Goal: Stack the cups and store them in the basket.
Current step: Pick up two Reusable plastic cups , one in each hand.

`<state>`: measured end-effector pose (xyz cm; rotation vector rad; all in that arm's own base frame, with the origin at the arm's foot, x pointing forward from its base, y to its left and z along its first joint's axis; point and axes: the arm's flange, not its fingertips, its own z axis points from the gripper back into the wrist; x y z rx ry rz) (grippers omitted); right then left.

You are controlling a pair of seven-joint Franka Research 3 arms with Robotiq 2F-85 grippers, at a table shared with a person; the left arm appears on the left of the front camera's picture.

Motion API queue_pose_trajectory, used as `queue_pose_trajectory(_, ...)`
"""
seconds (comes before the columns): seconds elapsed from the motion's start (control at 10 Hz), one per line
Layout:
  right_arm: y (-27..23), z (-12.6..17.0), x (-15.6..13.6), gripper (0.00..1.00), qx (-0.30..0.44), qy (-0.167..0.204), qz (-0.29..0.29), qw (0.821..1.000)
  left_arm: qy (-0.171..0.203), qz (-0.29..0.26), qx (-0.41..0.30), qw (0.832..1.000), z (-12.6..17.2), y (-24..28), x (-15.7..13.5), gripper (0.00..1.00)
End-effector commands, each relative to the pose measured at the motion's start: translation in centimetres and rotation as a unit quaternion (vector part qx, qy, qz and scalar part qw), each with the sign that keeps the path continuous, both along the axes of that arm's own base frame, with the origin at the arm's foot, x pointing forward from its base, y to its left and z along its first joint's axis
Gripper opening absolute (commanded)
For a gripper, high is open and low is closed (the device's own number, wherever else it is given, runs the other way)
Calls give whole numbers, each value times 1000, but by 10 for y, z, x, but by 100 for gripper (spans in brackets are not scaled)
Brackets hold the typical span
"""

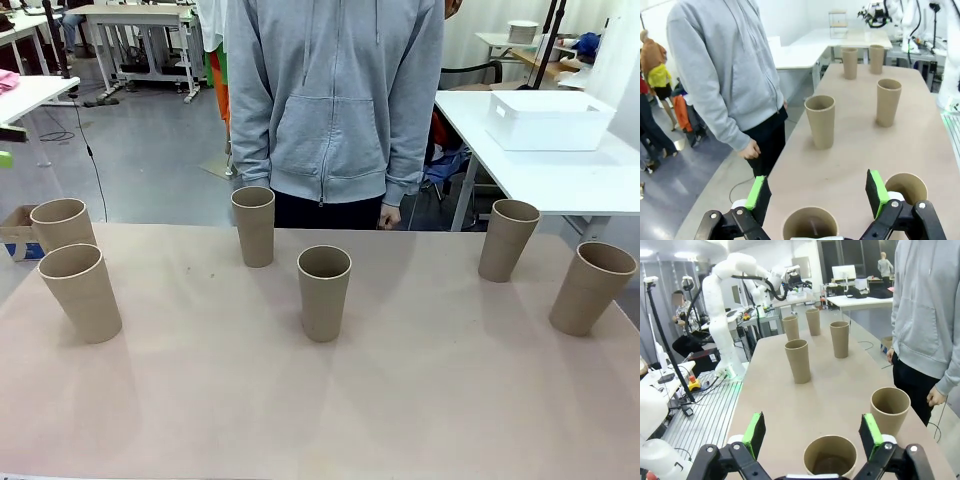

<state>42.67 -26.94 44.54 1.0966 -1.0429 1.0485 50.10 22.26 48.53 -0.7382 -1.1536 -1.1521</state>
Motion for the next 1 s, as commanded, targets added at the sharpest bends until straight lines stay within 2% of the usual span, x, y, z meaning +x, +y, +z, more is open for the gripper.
queue_pose_trajectory(0.0, -22, -8, 2, 100, 5, -23, 20, 1000, -14, 9, -25, 1000, -1, 23, 11, 100)
queue_pose_trajectory(0.3, -32, -46, 1, 100, 1, -31, 12, 999, -27, -9, -15, 999, -37, 29, 33, 100)
queue_pose_trajectory(0.5, -25, -70, -10, 100, -7, -28, 21, 999, -18, -29, -30, 999, -61, 33, 28, 100)
queue_pose_trajectory(0.6, -21, -75, -12, 100, -4, -16, 10, 1000, -12, -16, -31, 999, -69, 35, 21, 100)
queue_pose_trajectory(0.7, -29, -63, -2, 100, 9, -16, 11, 1000, -7, -11, -23, 1000, -62, 28, 32, 100)
queue_pose_trajectory(0.9, -29, -63, -2, 100, 9, -16, 11, 1000, -7, -11, -23, 1000, -62, 28, 32, 100)
